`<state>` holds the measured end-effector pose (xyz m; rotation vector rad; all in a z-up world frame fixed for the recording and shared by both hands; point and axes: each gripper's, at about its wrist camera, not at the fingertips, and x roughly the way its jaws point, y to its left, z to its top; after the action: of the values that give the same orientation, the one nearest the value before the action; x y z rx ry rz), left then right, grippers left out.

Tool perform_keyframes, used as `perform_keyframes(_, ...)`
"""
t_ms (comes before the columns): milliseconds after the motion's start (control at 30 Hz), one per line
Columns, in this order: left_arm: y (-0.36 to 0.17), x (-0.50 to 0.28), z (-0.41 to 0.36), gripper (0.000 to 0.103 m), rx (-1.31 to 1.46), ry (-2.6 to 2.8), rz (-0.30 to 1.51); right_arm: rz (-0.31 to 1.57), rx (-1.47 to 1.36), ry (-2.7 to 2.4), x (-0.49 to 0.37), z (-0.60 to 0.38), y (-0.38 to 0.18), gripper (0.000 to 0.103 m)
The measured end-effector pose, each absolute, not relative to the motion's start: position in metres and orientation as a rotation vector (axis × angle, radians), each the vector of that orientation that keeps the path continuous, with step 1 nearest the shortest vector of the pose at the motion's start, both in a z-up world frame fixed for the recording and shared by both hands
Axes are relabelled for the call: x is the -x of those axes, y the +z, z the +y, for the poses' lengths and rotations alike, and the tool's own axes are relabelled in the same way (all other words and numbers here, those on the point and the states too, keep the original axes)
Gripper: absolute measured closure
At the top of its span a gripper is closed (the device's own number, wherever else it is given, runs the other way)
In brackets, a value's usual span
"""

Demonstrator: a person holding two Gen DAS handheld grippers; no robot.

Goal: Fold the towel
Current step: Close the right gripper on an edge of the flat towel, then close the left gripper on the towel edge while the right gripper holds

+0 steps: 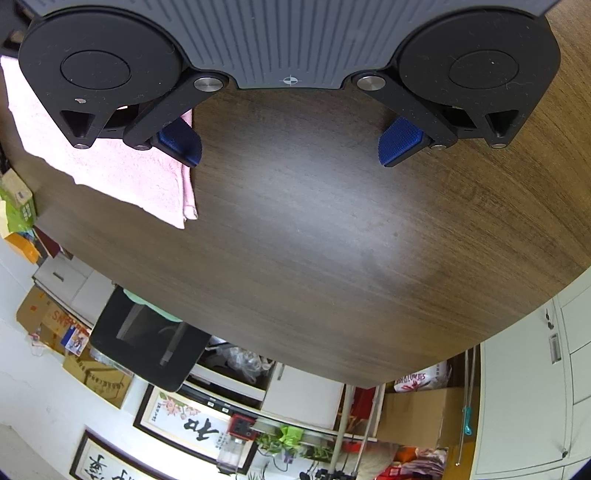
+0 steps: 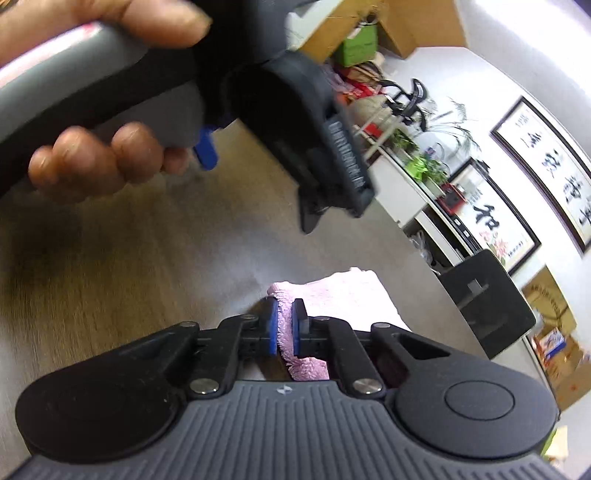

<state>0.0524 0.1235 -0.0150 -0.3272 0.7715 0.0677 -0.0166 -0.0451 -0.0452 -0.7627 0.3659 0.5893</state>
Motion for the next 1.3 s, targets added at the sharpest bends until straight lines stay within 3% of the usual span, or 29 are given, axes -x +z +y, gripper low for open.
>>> perform_keyframes(267, -0.016, -0.052, 0.127, 0.000, 0.440, -0.027, 0.772, 0.382, 0.482, 0.623, 0.016, -0.087, -0.004, 0.096)
perform_keyframes(533, -0.021, -0.059, 0.124, 0.000, 0.655, -0.234, 0.844, 0.349, 0.454, 0.620, 0.024, -0.105, -0.004, 0.096)
perform_keyframes(867, -0.028, -0.087, 0.099, 0.008, 0.667, -0.361, 0.929, 0.296, 0.416, 0.651, 0.037, -0.115, 0.002, 0.096)
perform_keyframes(1033, -0.034, -0.103, 0.100, 0.028, 0.698, -0.358, 0.927, 0.297, 0.416, 0.642, 0.038, -0.124, 0.000, 0.096)
perform_keyframes(1133, -0.037, -0.102, 0.098, 0.044, 0.687, -0.336, 0.908, 0.307, 0.401, 0.642, 0.041, -0.131, -0.001, 0.096)
perform_keyframes(1200, -0.039, -0.102, 0.096, 0.077, 0.673, -0.332, 0.902, 0.313, 0.397, 0.642, 0.042, -0.133, -0.002, 0.096)
perform_keyframes(1233, -0.040, -0.103, 0.095, 0.079, 0.666, -0.326, 0.901, 0.315, 0.396, 0.642, 0.043, -0.133, -0.002, 0.096)
perform_keyframes(1300, -0.043, -0.102, 0.095, 0.095, 0.668, -0.306, 0.893, 0.319, 0.396, 0.644, 0.043, -0.133, -0.003, 0.096)
